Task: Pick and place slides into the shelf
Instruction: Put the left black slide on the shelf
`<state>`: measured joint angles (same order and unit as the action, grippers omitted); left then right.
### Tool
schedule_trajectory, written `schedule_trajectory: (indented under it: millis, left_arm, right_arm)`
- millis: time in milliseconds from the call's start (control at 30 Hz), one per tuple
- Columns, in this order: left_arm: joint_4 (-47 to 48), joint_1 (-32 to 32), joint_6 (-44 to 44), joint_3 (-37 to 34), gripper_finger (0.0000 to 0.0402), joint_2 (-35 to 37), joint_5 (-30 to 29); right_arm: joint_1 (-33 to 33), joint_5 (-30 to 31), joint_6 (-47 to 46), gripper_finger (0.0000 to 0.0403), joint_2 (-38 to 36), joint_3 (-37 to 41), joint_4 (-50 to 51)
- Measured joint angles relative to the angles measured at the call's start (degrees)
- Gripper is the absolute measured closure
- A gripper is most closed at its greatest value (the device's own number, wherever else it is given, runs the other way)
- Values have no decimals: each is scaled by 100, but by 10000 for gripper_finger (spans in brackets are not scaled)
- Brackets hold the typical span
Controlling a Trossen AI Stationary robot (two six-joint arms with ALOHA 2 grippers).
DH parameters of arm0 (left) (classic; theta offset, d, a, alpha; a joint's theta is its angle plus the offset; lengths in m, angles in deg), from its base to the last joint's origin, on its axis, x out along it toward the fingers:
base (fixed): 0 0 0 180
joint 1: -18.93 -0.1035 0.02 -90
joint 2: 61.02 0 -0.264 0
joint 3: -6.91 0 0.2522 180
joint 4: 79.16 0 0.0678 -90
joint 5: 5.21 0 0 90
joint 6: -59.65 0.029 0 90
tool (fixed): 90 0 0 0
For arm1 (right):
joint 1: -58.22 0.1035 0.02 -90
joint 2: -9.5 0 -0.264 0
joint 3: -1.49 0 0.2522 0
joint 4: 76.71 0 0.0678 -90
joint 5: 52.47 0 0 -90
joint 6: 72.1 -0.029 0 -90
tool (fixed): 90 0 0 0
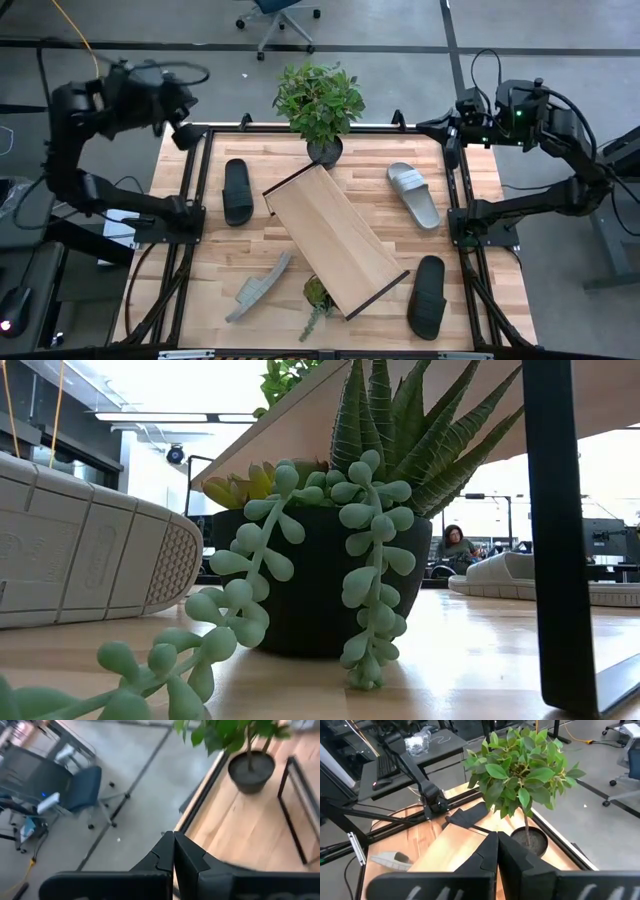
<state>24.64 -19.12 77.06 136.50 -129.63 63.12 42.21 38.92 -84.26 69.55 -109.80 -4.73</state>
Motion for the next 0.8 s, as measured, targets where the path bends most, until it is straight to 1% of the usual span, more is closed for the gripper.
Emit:
schedule_trajectory:
  millis: [133, 233, 333, 533, 633, 800]
  left_arm:
    - [0, -990, 740, -2, 401, -369, 1092]
    - [0, -1550, 1111, -2, 401, -650, 1982]
    - [-2, -1991, 1401, -2, 401, -913, 2549]
    - [-20, -2494, 1718, -90, 401, -1240, 3057]
    - [-8, -2619, 1840, -426, 401, -1207, 3294]
    - [0, -2607, 2109, -1173, 401, -1068, 3300]
  right_arm:
    - [-2, 11, 63, 403, 0, 0, -2]
    - [0, 11, 63, 403, 0, 0, 0]
    - [-2, 13, 63, 403, 0, 0, -2]
    - [0, 34, 65, 403, 0, 0, 100]
    - [-2, 188, 65, 403, 0, 0, 227]
    - [-2, 323, 65, 403, 0, 0, 373]
